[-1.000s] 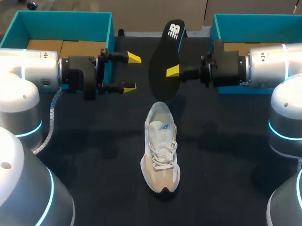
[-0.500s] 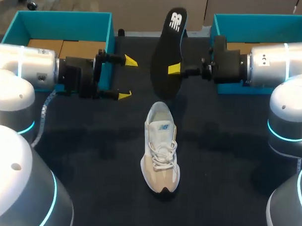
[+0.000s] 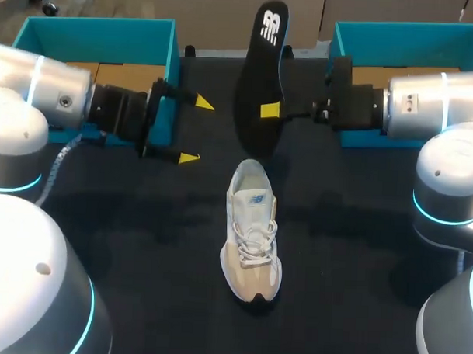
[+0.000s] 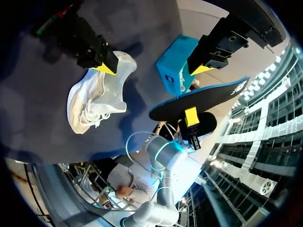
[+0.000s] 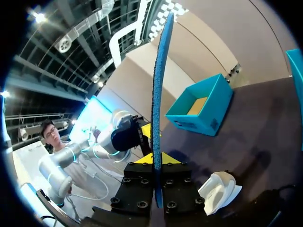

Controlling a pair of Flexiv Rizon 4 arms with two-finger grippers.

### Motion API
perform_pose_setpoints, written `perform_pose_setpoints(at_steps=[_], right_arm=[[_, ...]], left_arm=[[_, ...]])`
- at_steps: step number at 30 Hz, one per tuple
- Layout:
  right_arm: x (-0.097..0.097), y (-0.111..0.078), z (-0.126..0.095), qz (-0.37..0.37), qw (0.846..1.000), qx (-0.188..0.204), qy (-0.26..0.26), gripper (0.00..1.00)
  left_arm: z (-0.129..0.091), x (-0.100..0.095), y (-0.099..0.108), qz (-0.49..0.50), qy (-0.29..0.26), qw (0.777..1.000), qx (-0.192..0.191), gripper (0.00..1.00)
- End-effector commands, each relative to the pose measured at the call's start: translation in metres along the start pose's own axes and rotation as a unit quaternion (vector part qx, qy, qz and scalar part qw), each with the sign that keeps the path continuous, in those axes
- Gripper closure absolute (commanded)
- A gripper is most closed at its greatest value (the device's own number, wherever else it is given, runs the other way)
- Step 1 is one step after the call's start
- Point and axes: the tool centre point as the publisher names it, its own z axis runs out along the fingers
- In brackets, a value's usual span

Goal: Take the shoe out of the shoebox, open the shoe tongue, remove and reinsert the insole, then place the shoe into the shoebox

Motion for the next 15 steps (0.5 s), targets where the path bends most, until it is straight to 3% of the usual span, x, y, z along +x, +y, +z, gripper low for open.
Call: perform_pose_setpoints(at_steps=[1,4,6,8,15], right_arm=[[0.0,0.0,0.002,0.0,1.0,0.0,-0.002,1.0],[0.0,0.0,0.002,0.0,1.0,0.0,-0.002,1.0],[0.0,0.0,0.002,0.0,1.0,0.0,-0.002,1.0],[-0.01,-0.004,0.0,-0.043,0.999,-0.02,-0.022,1.0],[-0.027,-0.012,0.0,-0.133,0.99,-0.042,-0.002,1.0]], left_arm=[[0.001,-0.002,0.001,0.0,0.008,1.0,0.0,0.0],[0.004,0.004,0.001,-0.025,0.012,1.0,0.006,0.0],[0.009,0.012,0.002,-0.066,0.043,0.997,0.001,0.0],[0.013,0.025,0.006,-0.118,0.072,0.99,-0.006,0.0],[0.011,0.043,0.015,-0.179,0.086,0.979,-0.033,0.0]])
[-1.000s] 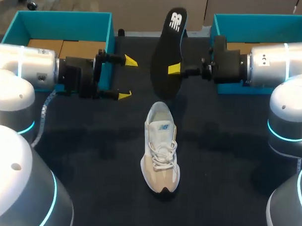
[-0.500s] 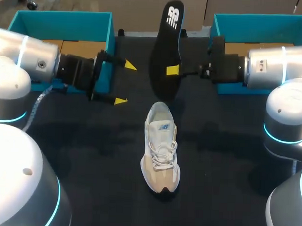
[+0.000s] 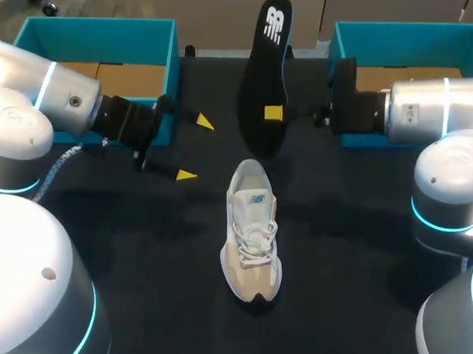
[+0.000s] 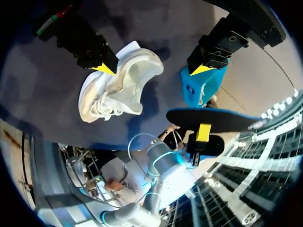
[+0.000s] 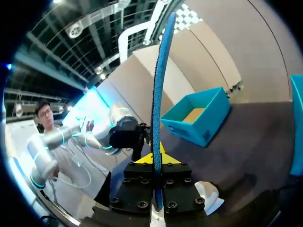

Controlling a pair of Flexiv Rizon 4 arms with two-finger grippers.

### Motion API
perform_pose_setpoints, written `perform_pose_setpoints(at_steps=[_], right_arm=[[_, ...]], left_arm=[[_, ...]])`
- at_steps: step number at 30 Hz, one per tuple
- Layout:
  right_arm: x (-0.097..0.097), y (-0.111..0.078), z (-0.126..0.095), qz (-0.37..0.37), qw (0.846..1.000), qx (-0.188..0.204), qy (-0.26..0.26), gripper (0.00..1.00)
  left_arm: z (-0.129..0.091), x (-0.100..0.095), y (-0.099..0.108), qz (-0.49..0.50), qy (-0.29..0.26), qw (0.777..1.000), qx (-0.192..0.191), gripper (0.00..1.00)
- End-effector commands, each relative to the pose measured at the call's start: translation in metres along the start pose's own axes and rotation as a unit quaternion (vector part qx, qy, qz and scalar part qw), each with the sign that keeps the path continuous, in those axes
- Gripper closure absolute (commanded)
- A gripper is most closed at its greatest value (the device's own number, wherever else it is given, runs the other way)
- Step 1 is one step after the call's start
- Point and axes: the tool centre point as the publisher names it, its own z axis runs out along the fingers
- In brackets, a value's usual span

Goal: Take the shoe out of the shoebox, open the shoe tongue, remove and reinsert the insole, then place the shoe into the shoebox

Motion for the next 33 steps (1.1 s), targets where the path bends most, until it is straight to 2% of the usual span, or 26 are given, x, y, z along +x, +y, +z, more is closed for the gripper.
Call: perform_pose_setpoints(at_steps=[1,19,28,33], right_arm=[[-0.012,-0.018,0.006,-0.027,0.999,-0.026,0.022,1.0],[-0.016,-0.022,0.007,-0.02,0.999,-0.023,0.03,1.0],[-0.032,-0.031,0.012,-0.06,0.997,-0.017,0.045,1.0],[-0.038,-0.042,0.013,-0.066,0.996,-0.012,0.059,1.0]], left_arm=[[0.003,0.001,0.003,-0.046,0.025,0.998,-0.022,0.0],[0.028,0.042,0.023,-0.137,0.037,0.987,-0.076,0.0],[0.041,0.048,0.032,-0.17,0.027,0.981,-0.091,0.0],[0.05,0.048,0.033,-0.198,0.049,0.974,-0.1,0.0]])
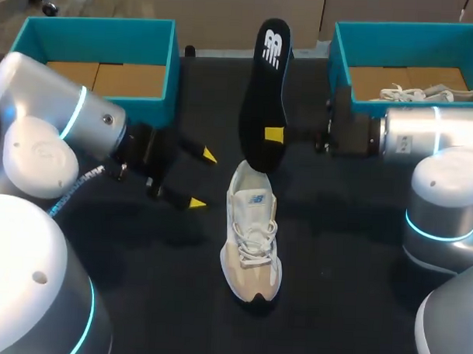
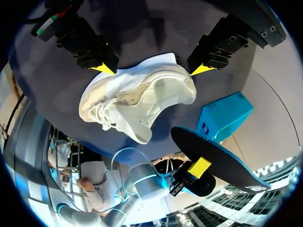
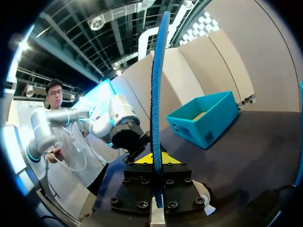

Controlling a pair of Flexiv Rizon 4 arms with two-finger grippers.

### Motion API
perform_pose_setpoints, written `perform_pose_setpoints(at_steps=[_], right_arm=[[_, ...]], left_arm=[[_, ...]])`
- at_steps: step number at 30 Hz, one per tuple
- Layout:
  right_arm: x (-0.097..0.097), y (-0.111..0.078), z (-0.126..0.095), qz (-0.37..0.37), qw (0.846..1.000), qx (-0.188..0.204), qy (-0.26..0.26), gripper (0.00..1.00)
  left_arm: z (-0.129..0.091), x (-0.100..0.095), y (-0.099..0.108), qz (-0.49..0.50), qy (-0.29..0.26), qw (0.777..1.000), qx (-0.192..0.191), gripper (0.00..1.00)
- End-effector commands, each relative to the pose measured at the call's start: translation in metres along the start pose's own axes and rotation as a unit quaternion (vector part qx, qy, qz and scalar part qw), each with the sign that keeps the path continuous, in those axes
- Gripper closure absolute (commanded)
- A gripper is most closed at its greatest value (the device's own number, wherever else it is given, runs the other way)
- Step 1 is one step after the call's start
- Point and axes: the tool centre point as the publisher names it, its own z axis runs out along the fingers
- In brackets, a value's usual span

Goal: Take the shoe out of the shoebox, open the shoe tongue, remove and reinsert the insole, then place the shoe into the shoebox

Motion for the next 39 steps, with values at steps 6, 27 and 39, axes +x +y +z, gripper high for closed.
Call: perform_pose_setpoints(at_steps=[6,27,39], right_arm=[[-0.012,-0.016,0.002,0.011,1.0,0.004,0.018,1.0],[-0.012,-0.016,0.002,0.011,1.0,0.004,0.018,1.0],[-0.012,-0.016,0.002,0.011,1.0,0.004,0.018,1.0]], left_arm=[[0.013,-0.005,-0.004,-0.019,0.015,0.999,-0.025,0.0],[0.021,-0.006,-0.007,-0.035,0.022,0.998,-0.055,0.0],[0.027,-0.006,-0.012,-0.037,0.024,0.995,-0.095,0.0]])
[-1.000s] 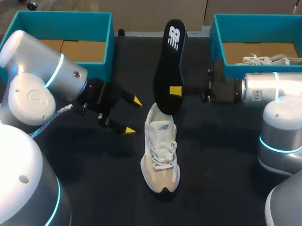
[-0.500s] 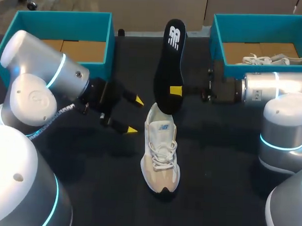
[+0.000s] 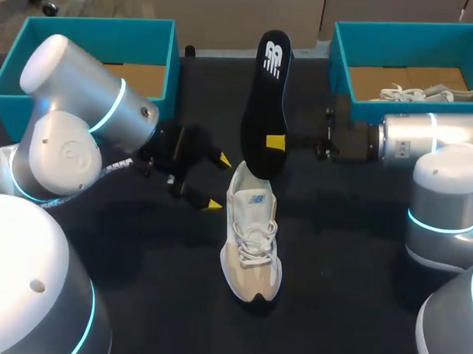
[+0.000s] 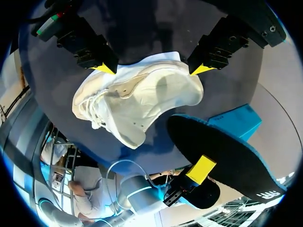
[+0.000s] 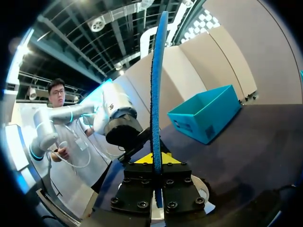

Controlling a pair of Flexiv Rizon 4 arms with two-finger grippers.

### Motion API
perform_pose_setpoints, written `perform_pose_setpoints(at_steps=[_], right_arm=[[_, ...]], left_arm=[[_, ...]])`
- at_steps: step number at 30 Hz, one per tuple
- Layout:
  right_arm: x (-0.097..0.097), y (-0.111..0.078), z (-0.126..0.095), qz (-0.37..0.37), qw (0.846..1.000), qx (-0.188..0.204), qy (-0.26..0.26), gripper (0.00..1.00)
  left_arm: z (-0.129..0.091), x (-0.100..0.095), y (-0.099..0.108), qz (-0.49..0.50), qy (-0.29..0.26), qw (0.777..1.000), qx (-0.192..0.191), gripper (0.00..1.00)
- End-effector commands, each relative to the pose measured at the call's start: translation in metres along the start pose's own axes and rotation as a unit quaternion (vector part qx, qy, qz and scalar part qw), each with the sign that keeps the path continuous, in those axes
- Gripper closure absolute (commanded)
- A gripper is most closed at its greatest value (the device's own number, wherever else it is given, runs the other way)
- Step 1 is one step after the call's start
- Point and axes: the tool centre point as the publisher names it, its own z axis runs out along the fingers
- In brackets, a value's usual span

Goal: Take the shoe out of the shoebox, open the shoe tongue, remove and reinsert the insole, then place the shoe into the shoebox

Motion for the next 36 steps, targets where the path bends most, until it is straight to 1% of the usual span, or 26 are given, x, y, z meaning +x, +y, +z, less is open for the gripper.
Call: perform_pose_setpoints(at_steps=[1,7,13,20,25,30,36], right_arm=[[0.0,0.0,0.002,0.0,1.0,0.0,-0.001,1.0],[0.0,0.0,0.002,0.0,1.0,0.0,-0.001,1.0],[-0.001,-0.002,0.004,0.003,1.0,-0.002,0.003,1.0],[-0.007,-0.013,0.015,0.015,1.0,-0.006,0.013,1.0],[-0.011,-0.022,0.019,0.019,1.0,-0.011,0.016,1.0],[-0.017,-0.033,0.016,0.03,0.999,-0.014,0.015,1.0],[-0.018,-0.039,0.016,0.04,0.999,-0.017,0.02,1.0]], left_arm=[[0.003,-0.001,-0.003,-0.001,0.003,1.0,-0.018,0.0],[0.005,-0.003,0.0,-0.008,0.0,0.999,-0.035,0.0],[0.002,-0.007,0.006,-0.017,-0.002,0.999,-0.036,0.0],[-0.002,-0.01,0.013,-0.02,-0.001,0.999,-0.032,0.0],[-0.003,-0.01,0.018,-0.022,0.001,0.999,-0.033,0.0],[-0.002,-0.011,0.02,-0.023,0.002,0.999,-0.034,0.0],[-0.001,-0.01,0.024,-0.029,0.001,0.999,-0.033,0.0]])
